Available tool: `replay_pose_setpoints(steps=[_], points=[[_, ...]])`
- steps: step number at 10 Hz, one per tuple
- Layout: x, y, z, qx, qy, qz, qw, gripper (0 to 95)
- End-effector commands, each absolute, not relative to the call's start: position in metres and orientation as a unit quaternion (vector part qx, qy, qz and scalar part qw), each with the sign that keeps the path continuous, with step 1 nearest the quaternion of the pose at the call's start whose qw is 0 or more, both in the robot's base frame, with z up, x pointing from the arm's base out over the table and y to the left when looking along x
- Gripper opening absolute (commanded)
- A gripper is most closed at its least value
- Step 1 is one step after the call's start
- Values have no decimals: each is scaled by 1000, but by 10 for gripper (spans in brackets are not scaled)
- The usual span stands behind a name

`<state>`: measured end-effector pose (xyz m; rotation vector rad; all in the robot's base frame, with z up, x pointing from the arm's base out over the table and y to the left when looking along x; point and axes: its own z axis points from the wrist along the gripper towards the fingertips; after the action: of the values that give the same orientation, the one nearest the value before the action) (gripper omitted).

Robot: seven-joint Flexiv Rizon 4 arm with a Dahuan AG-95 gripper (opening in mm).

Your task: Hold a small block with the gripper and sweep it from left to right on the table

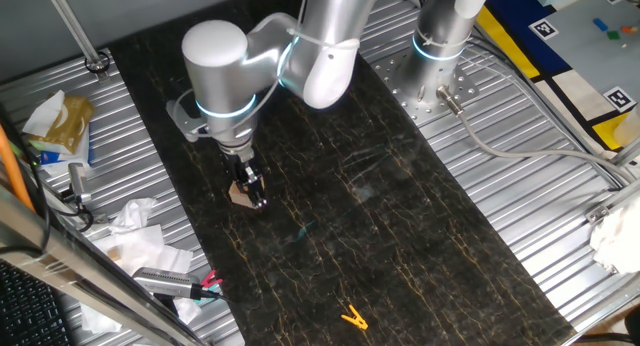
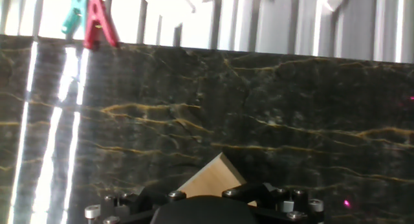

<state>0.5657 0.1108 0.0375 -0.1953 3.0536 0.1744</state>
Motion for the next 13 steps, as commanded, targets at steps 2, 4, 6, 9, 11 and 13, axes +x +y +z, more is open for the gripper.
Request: replay_pose_setpoints(steps=[2,4,6,9,11,13], points=[[568,123,39,-58,996,60,38,950],[568,133,40,-50,996,62,38,950],[570,146,41,-43,997,60,39,950],[572,160,43,-35,997,62,39,950],[573,171,43,-29,997,62,39,950],[572,179,43,-21,997,62,40,950]])
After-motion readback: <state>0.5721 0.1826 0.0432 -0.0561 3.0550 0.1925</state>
